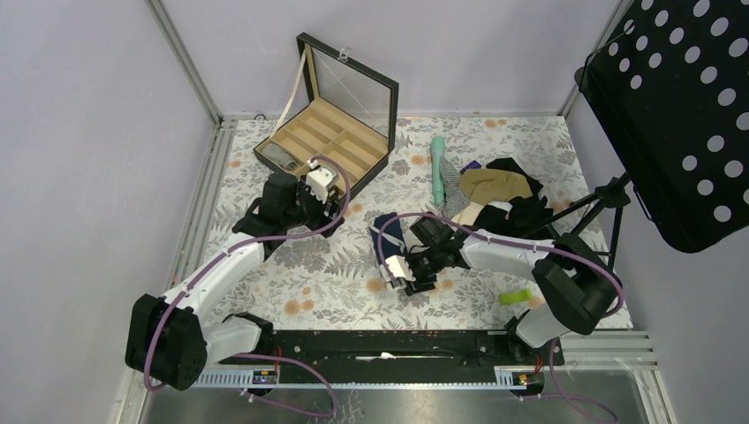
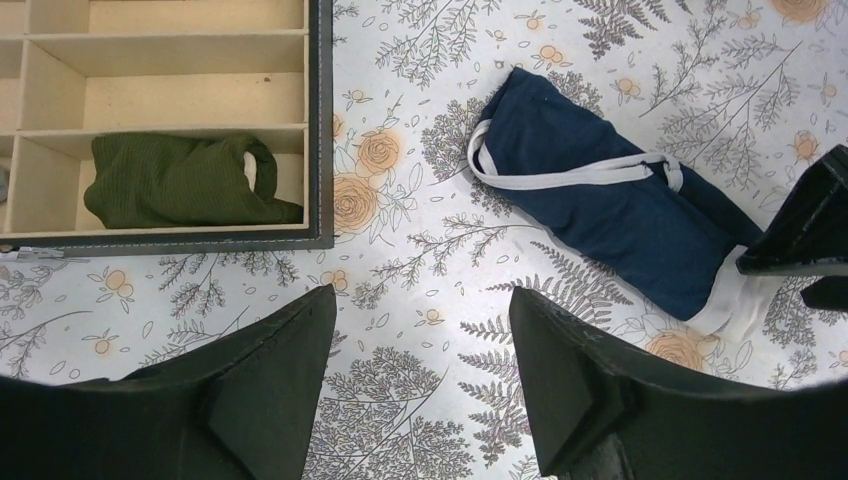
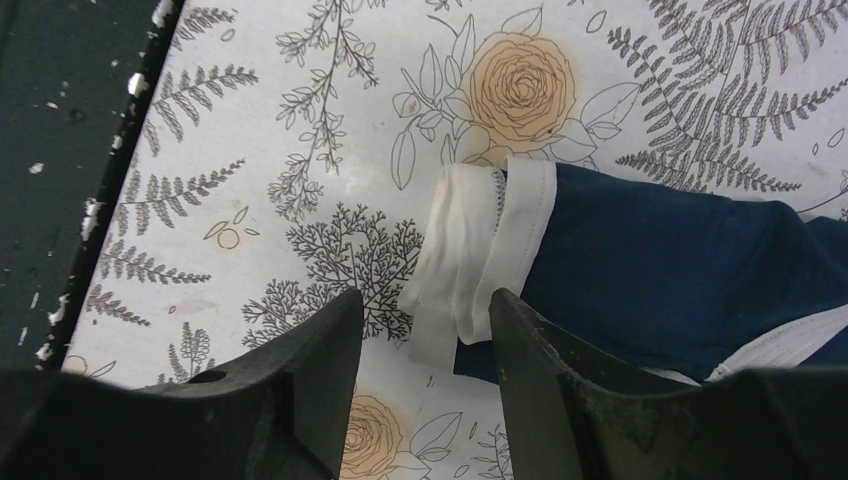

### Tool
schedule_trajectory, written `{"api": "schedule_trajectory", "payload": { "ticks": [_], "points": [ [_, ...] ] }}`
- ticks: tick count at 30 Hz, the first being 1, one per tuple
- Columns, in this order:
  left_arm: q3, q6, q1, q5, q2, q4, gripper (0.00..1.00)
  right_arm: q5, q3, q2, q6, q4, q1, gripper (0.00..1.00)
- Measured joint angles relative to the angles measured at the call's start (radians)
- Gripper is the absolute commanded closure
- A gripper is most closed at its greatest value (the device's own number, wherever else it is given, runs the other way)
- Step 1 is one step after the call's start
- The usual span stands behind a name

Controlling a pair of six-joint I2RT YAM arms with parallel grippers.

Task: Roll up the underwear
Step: Roll the underwear to the center of the board.

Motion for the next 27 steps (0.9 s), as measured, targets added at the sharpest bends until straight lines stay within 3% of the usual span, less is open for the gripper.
{"api": "schedule_trajectory", "payload": {
  "ticks": [16, 27],
  "points": [
    [-0.009, 0.066, 0.000, 0.043, -0.008, -0.024, 0.32, 0.036, -0.008, 0.012, 0.024, 0.023, 0.000, 0.46],
    [-0.071, 0.337, -0.028, 0.082, -0.133, -0.117, 0.31, 0.102, 0.072, 0.101, 0.019, 0.021, 0.021, 0.74]
  ]
}}
